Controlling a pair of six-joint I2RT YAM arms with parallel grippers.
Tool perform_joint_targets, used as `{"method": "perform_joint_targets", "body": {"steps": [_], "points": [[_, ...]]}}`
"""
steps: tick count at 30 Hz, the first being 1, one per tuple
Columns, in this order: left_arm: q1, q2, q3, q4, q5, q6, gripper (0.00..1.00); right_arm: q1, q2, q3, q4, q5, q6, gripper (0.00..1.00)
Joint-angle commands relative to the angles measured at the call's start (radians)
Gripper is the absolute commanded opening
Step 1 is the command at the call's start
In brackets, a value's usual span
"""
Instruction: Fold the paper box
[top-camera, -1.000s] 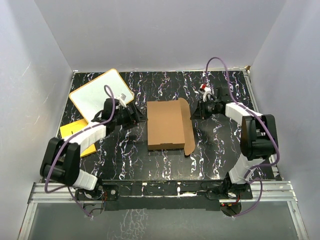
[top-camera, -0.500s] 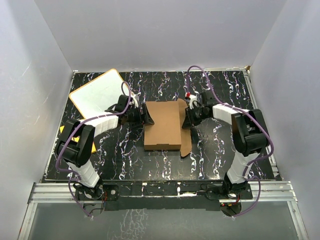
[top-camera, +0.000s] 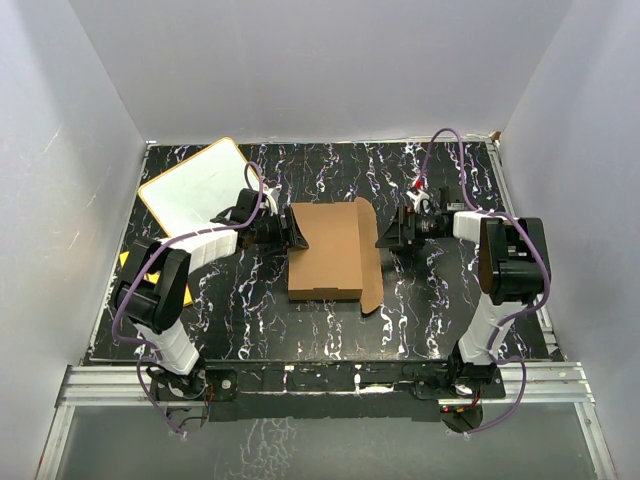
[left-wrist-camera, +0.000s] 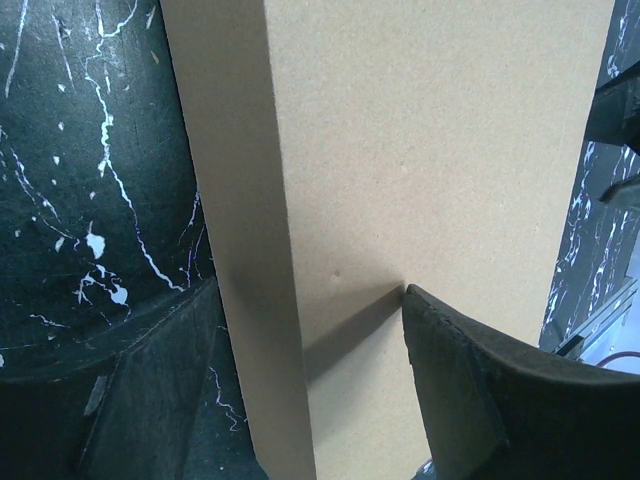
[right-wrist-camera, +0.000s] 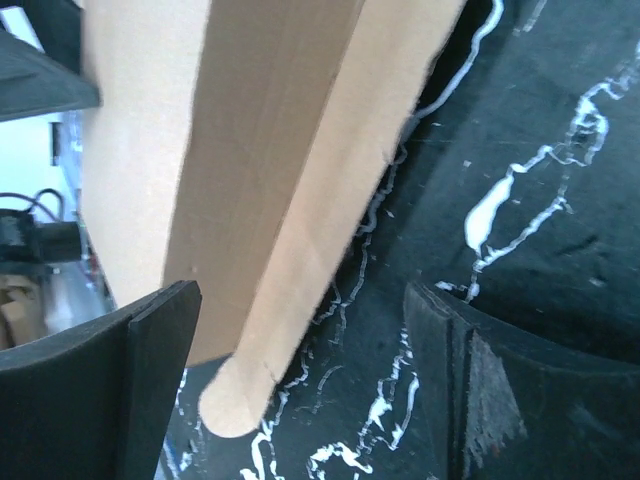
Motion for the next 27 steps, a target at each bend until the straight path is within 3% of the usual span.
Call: {"method": "perform_joint_targets", "body": {"steps": [1,10,17,27], "points": [[-0.003,0.018,-0.002,-0.037,-0.022,0.011,0.71,0.013,0.024,-0.022,0.097,-0.112,0.104,0.94],[-0.014,0.041,-0.007,-0.022,-0.002,-0.012,0.67,0.099,0.042,-0.026,0.124,-0.138,0.146,0.95],[-0.019,0.049,-0.006,-0.019,-0.006,-0.019,0.66,0.135,-0.054,-0.034,0.153,-0.153,0.134,0.86],[-0.039,0.07,0.022,-0.034,-0.008,-0.021,0.66,0.31,-0.134,0.023,0.062,0.213,0.051,0.57]]}}
